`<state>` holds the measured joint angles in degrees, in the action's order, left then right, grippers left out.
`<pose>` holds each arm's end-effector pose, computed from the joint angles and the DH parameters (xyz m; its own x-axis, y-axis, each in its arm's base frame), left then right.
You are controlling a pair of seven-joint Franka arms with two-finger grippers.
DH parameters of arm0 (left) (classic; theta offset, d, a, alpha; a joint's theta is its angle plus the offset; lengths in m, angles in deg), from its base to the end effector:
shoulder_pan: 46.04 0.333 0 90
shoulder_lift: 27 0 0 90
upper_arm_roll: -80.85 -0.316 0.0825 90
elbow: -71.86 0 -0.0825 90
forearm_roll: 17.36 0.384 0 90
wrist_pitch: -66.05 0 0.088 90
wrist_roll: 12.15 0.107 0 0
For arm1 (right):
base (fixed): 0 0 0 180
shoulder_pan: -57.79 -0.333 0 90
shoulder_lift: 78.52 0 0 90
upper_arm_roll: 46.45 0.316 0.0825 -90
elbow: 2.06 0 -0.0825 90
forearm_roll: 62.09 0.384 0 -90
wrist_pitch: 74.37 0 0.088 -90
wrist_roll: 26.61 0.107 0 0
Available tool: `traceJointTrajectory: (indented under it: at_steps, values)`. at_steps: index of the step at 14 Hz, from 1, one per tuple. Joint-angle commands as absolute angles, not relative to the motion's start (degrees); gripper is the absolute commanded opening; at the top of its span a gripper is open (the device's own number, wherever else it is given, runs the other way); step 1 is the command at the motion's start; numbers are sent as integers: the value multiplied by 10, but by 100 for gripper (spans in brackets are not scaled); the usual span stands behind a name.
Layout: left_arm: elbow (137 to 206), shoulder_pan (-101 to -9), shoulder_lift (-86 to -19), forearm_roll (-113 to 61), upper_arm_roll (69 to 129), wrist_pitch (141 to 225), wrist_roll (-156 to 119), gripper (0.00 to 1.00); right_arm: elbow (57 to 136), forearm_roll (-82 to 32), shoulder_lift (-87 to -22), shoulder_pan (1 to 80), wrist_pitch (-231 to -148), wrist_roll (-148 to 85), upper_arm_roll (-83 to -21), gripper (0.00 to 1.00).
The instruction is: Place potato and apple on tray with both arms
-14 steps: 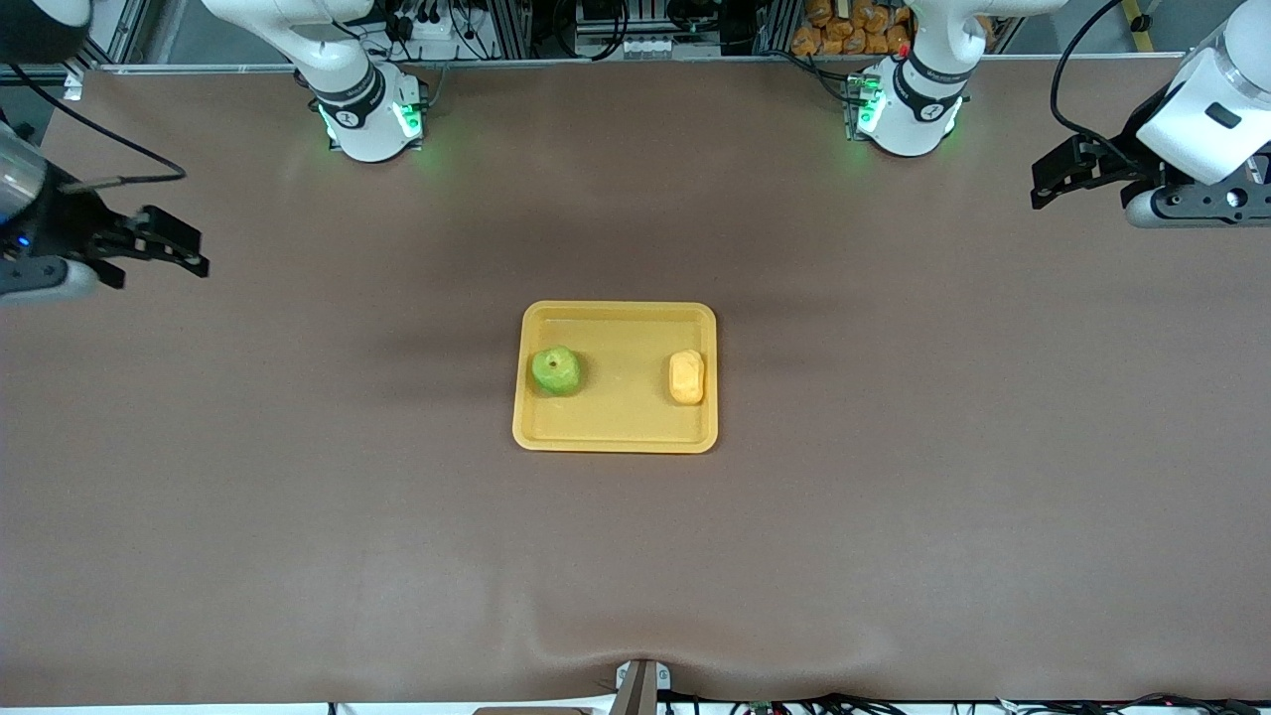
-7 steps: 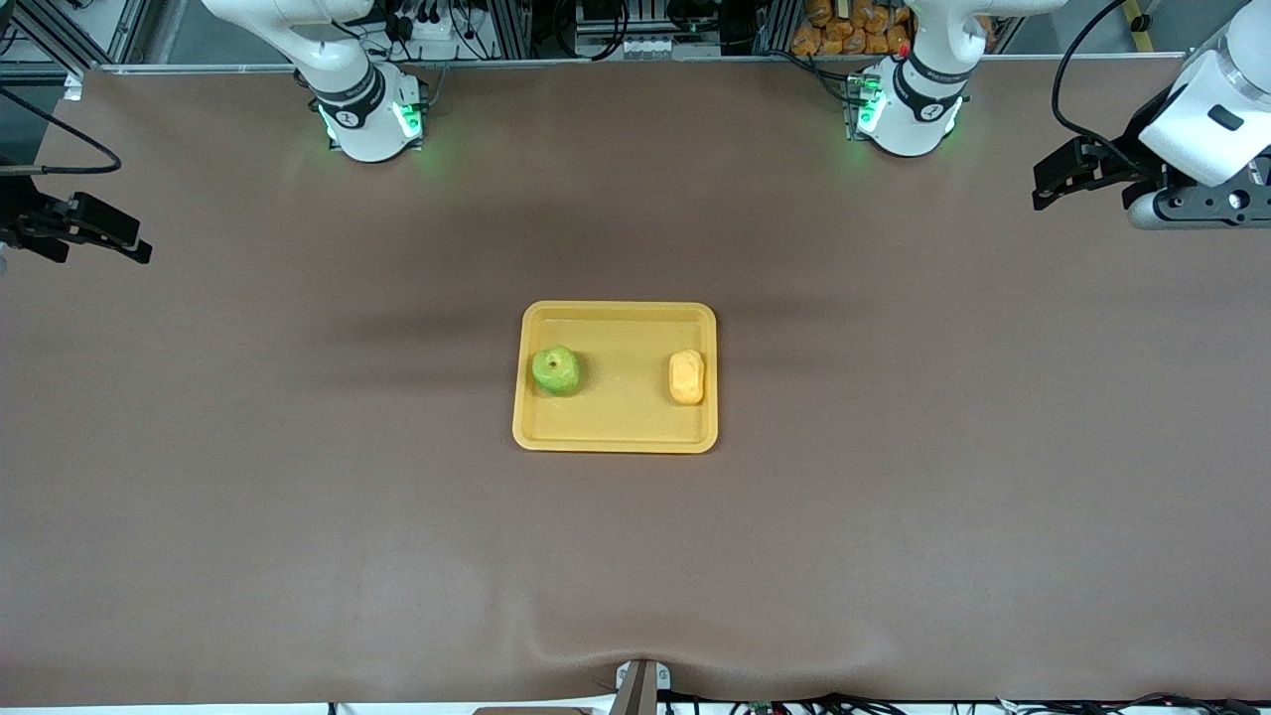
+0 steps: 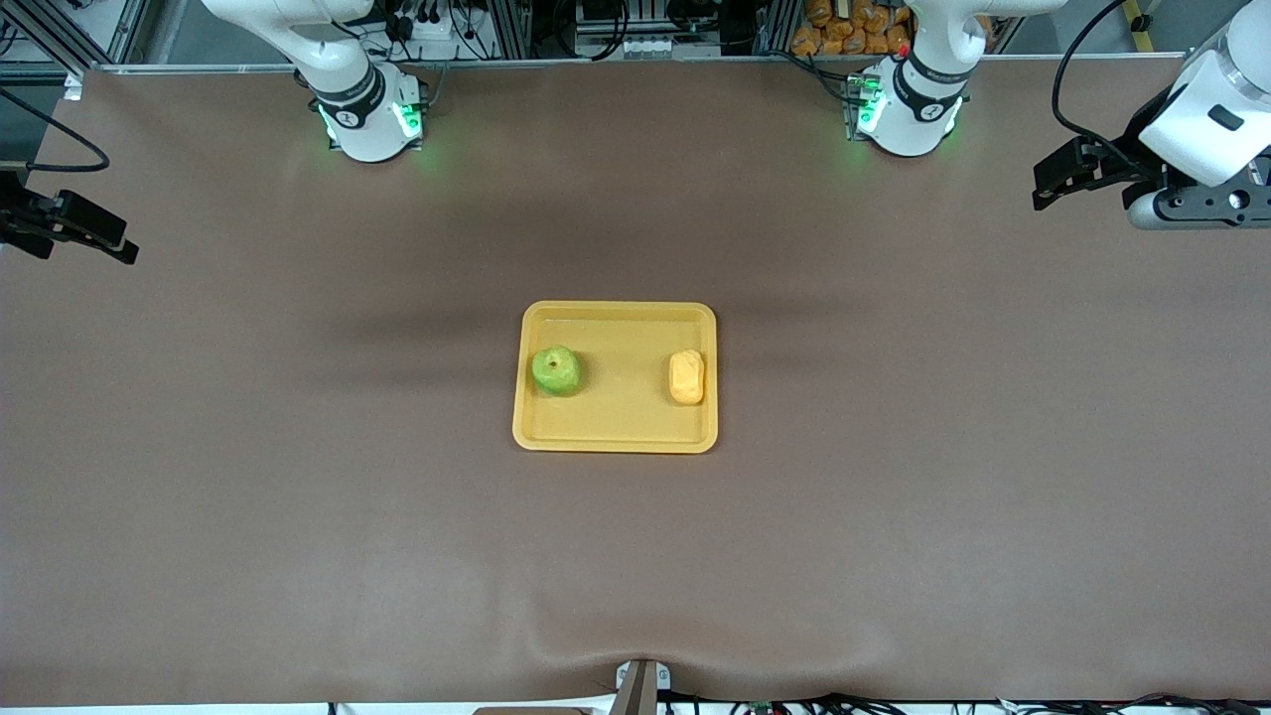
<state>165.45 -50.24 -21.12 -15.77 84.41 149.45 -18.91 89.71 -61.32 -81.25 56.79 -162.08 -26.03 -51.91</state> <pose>0.5054 -0.0674 0.6402 0.9974 -0.0132 -0.0707 -0.0162 -0.9990 -0.0427 0.5339 -0.0415 0.6324 0.9959 -0.0871 -0.0236 -0.0875 -0.9960 -0.0177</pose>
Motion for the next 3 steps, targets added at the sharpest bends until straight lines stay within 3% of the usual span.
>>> traceJointTrajectory:
  at_steps: [1,3]
  values:
    - [1640,-499,-219,-167,843,1494,-180,100,892,-629,-819,569,-1616,-249,-511,100]
    - [1634,-500,-222,-166,843,1493,-183,100,889,-629,-819,568,-1616,-248,-511,100]
